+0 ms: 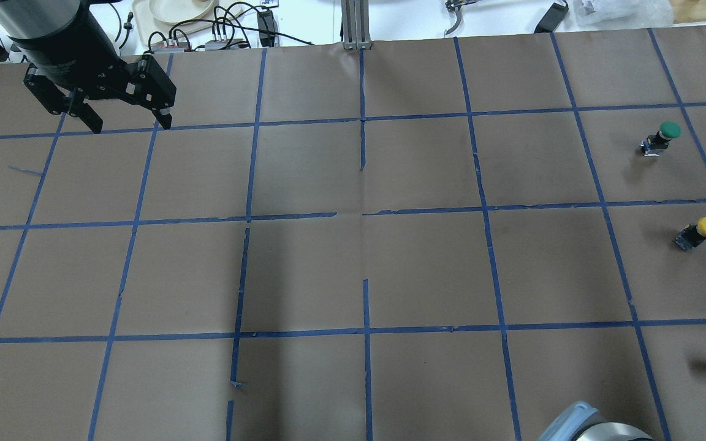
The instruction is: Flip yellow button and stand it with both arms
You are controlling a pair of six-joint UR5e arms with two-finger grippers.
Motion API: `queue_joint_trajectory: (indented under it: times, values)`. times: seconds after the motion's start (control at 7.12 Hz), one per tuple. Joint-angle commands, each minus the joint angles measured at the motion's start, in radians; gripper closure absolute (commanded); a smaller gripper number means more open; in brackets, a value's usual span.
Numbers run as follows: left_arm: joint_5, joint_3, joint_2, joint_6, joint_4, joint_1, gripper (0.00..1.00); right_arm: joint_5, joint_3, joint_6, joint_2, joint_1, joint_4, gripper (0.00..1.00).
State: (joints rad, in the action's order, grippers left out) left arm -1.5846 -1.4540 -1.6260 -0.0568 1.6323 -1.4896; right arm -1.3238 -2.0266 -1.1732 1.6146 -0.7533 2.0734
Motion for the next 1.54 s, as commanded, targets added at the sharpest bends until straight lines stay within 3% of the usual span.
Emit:
queue_joint_trajectory:
  times: [0.0,0.14,0.28,0.7,0.84,1.4]
  values:
    - [0.0,0.0,0.0,0.0,0.0,0.0,0.0,-0.142,0.16,0.493,0.05,-0.183,-0.245,0.0]
    - [0.0,0.001,0.0,0.0,0.0,0.0,0.0,-0.197,0.255,0.737,0.039,-0.302,-0.395,0.0]
    - [0.0,0.001,0.0,0.0,0.0,-0.001,0.0,-0.205,0.306,0.965,0.036,-0.402,-0.457,0.0]
    - [0.0,0.001,0.0,0.0,0.0,0.0,0.0,-0.233,0.368,1.379,0.045,-0.701,-0.585,0.0]
    - [0.0,0.001,0.0,0.0,0.0,0.0,0.0,-0.25,0.37,1.429,0.047,-0.748,-0.613,0.0]
    - [0.0,0.001,0.0,0.0,0.0,0.002,0.0,-0.256,0.361,1.406,0.064,-0.75,-0.608,0.0]
